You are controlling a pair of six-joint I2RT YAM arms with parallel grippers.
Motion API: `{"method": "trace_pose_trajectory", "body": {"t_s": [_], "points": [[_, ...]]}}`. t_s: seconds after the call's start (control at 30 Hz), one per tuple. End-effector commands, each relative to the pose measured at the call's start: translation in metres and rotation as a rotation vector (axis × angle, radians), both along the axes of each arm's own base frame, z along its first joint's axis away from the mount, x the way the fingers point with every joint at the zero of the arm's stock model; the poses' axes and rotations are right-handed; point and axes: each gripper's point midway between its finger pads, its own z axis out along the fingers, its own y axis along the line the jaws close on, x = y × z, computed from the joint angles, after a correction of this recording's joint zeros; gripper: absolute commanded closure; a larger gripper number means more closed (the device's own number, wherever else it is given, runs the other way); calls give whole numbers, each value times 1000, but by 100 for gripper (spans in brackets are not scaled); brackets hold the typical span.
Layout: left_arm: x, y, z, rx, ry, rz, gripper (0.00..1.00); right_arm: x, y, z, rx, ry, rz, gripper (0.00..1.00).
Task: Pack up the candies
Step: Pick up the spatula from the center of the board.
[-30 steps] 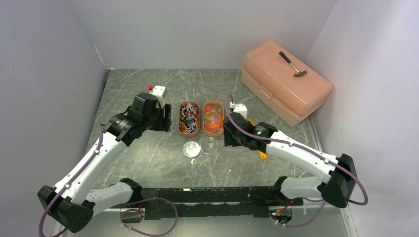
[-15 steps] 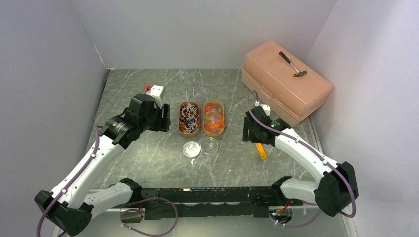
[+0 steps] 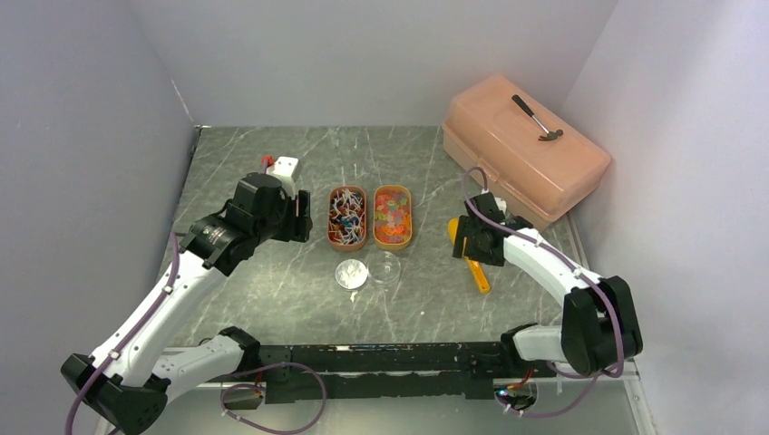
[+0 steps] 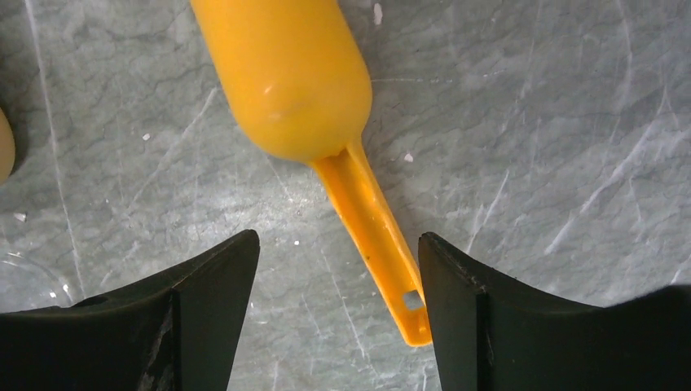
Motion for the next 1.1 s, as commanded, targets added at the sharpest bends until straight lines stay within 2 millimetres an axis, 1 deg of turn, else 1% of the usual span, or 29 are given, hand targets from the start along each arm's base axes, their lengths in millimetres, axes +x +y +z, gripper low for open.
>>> {"method": "trace_pose_trajectory", "body": {"t_s": [0.0, 0.13, 0.3, 0.67, 0.83, 1.0, 1.07], "points": [[0, -3, 9, -22, -39, -15, 33, 12, -3, -3, 29, -35, 5, 24], [1, -3, 8, -17, -38, -13, 33, 10, -1, -15, 72, -6, 3, 24], [2, -1, 7, -7, -33, -6, 33, 5, 0, -28, 91, 20, -12, 28], [2, -1, 6, -3, -32, -5, 33, -6, 8, -44, 146, 58, -7, 41], [3, -1, 6, -3, -33, -5, 33, -7, 8, -46, 146, 65, -16, 49], [3, -1, 5, 0, -30, -4, 33, -6, 9, -41, 147, 56, -14, 58], [3, -1, 5, -1, -31, -4, 33, -5, 9, -39, 147, 51, -14, 63]]}}
